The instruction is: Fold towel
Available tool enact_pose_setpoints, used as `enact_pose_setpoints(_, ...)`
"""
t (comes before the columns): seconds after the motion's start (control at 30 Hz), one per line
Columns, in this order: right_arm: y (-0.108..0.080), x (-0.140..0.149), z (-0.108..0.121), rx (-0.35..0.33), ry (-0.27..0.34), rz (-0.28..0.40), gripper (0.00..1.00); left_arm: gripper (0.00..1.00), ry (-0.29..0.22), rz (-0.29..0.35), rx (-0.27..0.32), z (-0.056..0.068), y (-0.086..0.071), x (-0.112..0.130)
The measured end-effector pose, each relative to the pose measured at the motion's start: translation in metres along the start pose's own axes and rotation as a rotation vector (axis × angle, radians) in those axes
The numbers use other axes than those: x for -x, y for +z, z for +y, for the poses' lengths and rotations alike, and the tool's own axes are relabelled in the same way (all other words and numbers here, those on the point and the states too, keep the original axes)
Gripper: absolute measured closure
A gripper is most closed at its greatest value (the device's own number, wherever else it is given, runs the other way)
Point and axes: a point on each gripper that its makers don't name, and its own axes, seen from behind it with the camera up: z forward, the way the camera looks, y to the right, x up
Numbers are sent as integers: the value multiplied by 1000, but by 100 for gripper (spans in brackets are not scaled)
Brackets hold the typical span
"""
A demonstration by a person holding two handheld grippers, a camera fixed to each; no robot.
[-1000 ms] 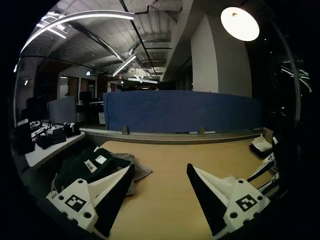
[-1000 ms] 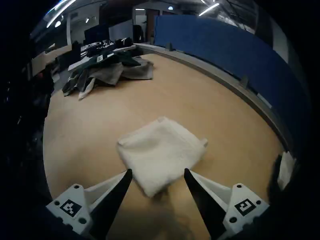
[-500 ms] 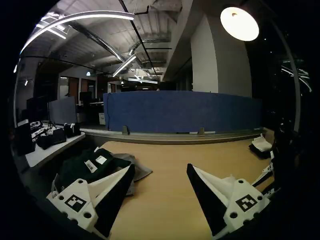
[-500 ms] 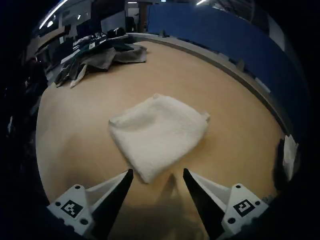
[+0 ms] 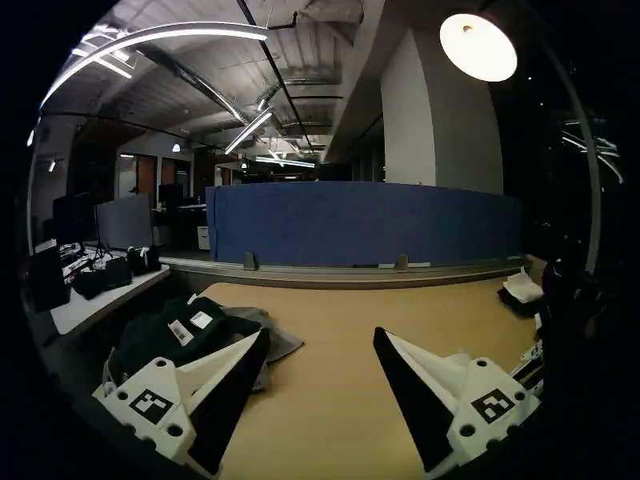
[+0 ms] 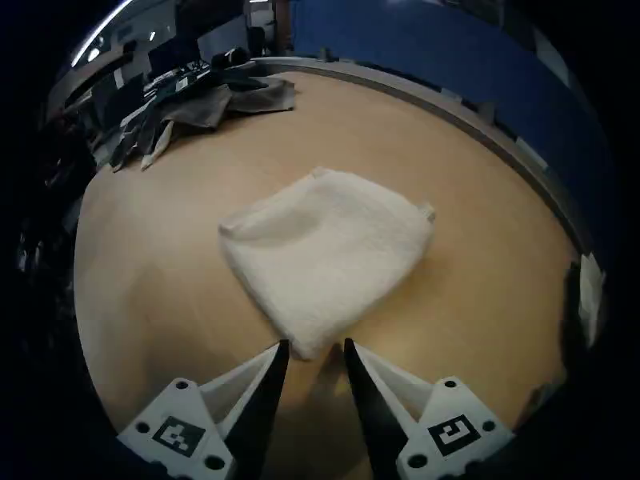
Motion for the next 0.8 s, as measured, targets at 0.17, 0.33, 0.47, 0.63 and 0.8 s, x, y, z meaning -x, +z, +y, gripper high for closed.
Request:
enact_pose_setpoints(0.17, 4, 1, -3, -9, 29, 2, 67, 4, -2, 2, 0, -1, 0, -1)
enact_pose_setpoints(0.33, 6, 2, -5, -9, 48, -1, 87, 4, -1, 2, -1, -2, 0, -2)
enact_pose_setpoints(0.47, 6, 2, -6, -19, 61, -4, 92, 4, -2, 3, 1, -1, 0, -2)
enact_pose_setpoints(0.63, 5, -2, -5, -21, 69, 5, 94, 4, -2, 4, 2, 0, 1, -2)
enact_pose_setpoints(0.8, -1, -11, -4, -20, 66, 28, 94, 4, -2, 4, 2, 1, 1, -3)
